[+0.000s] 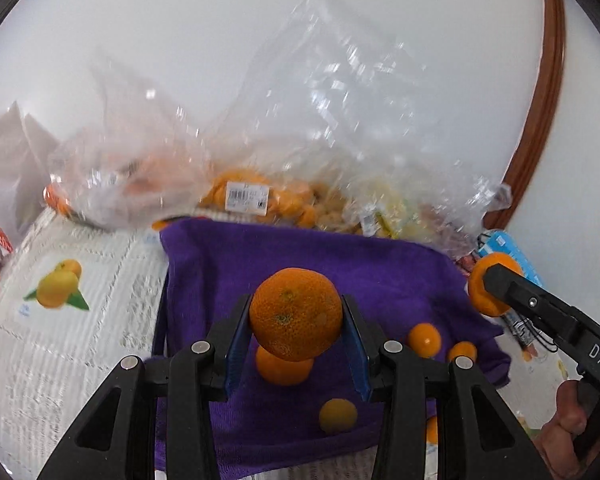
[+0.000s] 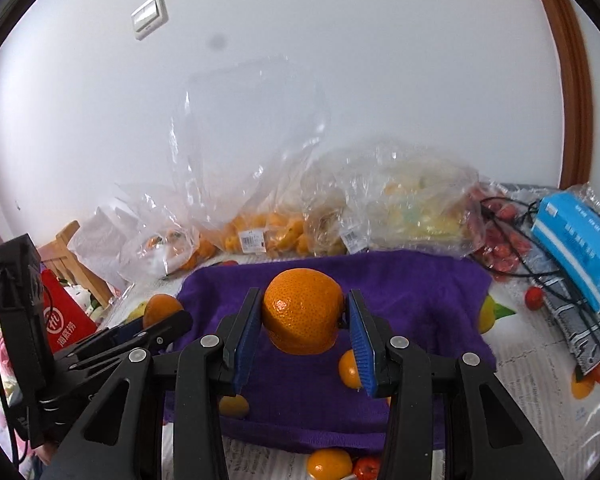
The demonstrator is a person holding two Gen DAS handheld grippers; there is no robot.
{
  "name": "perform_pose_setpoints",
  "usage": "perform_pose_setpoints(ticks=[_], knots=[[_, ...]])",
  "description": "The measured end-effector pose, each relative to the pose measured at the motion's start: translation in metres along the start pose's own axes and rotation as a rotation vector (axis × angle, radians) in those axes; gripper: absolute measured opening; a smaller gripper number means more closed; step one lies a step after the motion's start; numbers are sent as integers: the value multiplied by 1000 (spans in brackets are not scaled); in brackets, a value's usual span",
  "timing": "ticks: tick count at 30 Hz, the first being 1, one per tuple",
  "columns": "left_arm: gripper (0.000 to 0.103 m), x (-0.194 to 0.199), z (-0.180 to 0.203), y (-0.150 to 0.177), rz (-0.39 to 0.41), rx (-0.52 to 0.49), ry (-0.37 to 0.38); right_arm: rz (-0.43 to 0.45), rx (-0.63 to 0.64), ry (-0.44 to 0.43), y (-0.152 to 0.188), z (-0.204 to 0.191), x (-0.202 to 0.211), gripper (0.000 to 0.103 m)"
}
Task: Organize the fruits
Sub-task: 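Lift both large oranges and carry them over the purple towel, then lower both held large oranges toward the towel surface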
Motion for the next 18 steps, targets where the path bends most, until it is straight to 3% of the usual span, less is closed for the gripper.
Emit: perform_pose_setpoints(ticks=[5, 8, 18], knots=[[41, -15, -1, 12, -16, -10, -33, -47, -9, -9, 17, 19, -14, 42], [41, -20, -3, 15, -40, 5, -6, -42, -17, 45, 19, 31, -14, 42], [41, -23, 0, 19, -38, 11, 7, -49, -82, 67, 22, 53, -21, 42]])
Point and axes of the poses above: each gripper's, at about its wrist camera, not at the fingertips, and x roughly against the way its jaws point, z to its right, y to its underside, the point moved 1 cm from there along -x, roughly the way its jaws point, and after that the axes turned 14 degrees about -y, right-handed, at the moved point
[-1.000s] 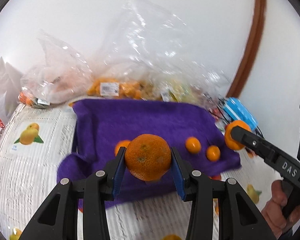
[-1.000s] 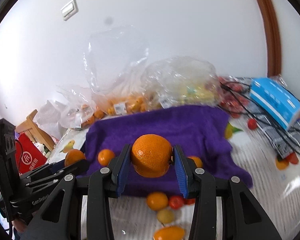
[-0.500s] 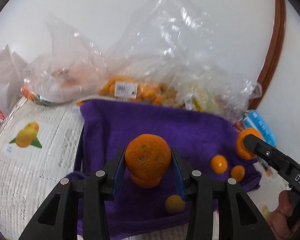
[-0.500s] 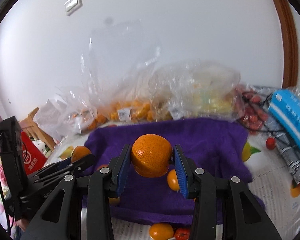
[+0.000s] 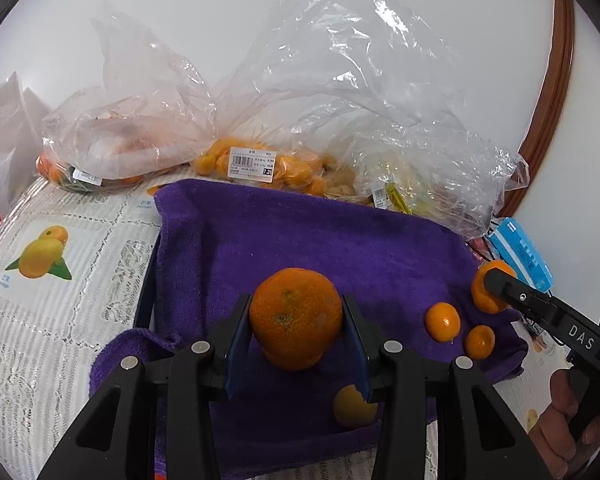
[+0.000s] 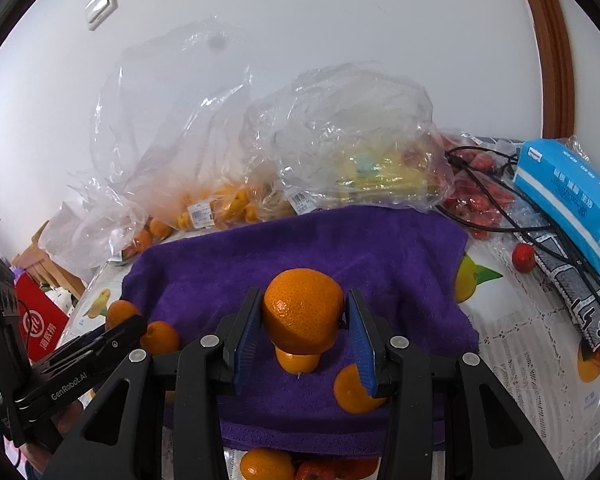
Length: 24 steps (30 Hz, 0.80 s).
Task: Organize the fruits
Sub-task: 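Lower both held large oranges toward the towel surface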
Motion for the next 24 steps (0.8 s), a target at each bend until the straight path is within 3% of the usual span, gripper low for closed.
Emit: perform_pose_setpoints(ticks=[24], knots=[[41, -3, -3, 1, -8, 2, -9, -57, 22, 8, 11, -6, -18, 42]])
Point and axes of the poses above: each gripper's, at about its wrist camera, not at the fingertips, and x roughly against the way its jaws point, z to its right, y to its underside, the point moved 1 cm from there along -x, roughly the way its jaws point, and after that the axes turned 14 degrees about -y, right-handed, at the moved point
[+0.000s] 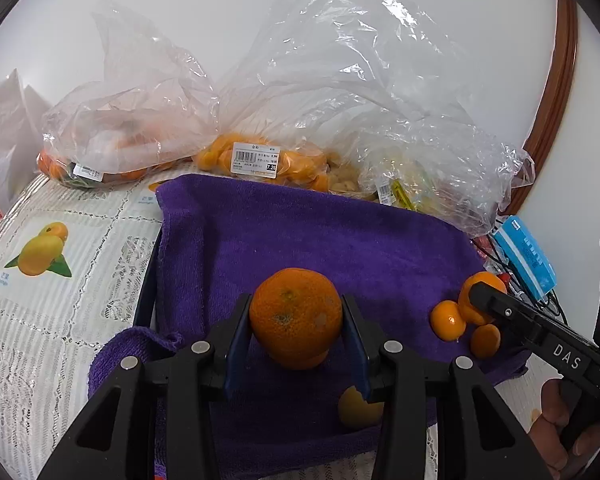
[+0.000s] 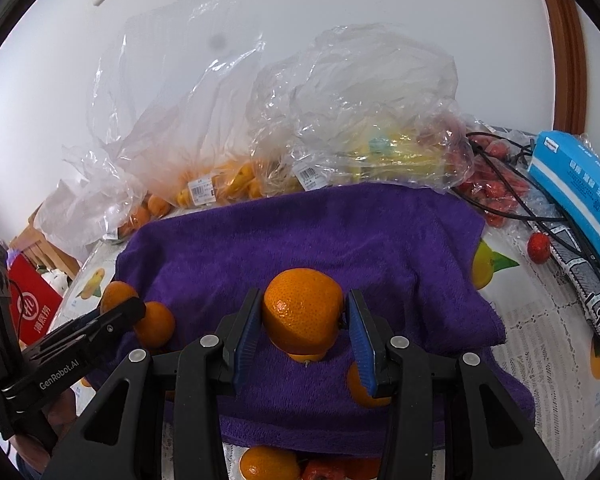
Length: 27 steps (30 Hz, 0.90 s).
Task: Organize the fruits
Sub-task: 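Lower both held large oranges toward the towel surface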
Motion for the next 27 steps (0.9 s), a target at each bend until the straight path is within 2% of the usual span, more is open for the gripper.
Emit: perform_pose_setpoints(ticks=[27], knots=[[41, 0, 1, -1, -3, -5, 0, -25, 59, -40, 4, -16, -2, 42]])
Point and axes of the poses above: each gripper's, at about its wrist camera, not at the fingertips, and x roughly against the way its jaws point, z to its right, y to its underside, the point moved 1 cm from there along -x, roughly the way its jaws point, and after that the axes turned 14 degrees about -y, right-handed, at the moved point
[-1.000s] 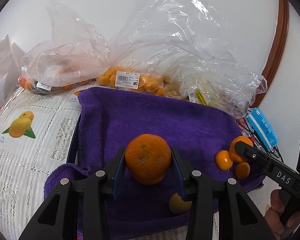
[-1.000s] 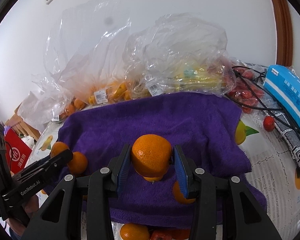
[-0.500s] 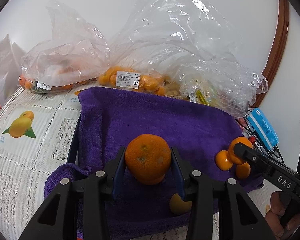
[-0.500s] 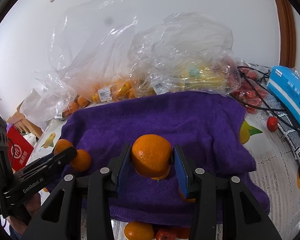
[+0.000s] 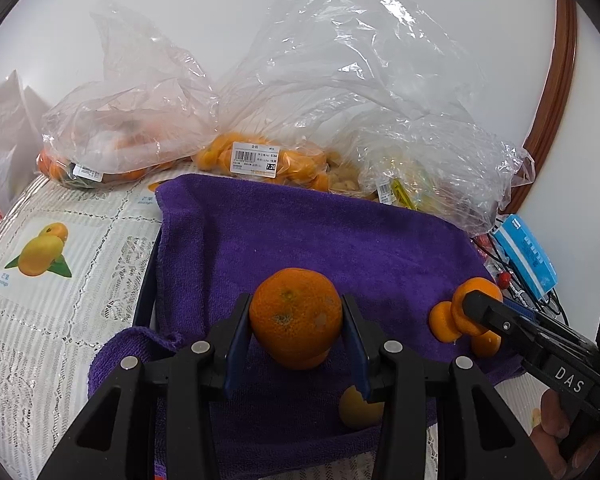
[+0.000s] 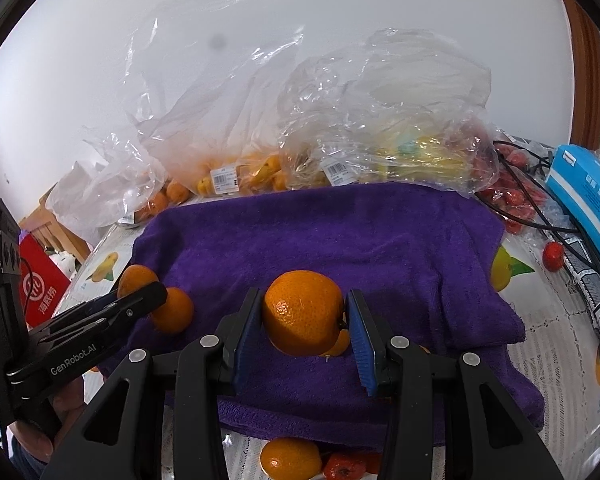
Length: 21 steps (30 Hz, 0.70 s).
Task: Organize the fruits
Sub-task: 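Lower both held large oranges toward the towel surface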
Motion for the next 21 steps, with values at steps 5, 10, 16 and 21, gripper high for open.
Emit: perform_pose_setpoints(ticks=[5, 10, 16, 21], knots=[[41, 0, 1, 0, 0, -1, 1, -8, -1, -15, 0, 0, 1, 42], [41, 0, 0, 0, -1, 3, -3, -18, 10, -11, 1, -1, 2, 42], [41, -1, -2, 1, -6, 16, -17, -23, 6, -4, 1, 1, 3, 42], [41, -1, -2, 1, -10, 15, -8, -21, -19, -18, 0, 7, 5, 42]])
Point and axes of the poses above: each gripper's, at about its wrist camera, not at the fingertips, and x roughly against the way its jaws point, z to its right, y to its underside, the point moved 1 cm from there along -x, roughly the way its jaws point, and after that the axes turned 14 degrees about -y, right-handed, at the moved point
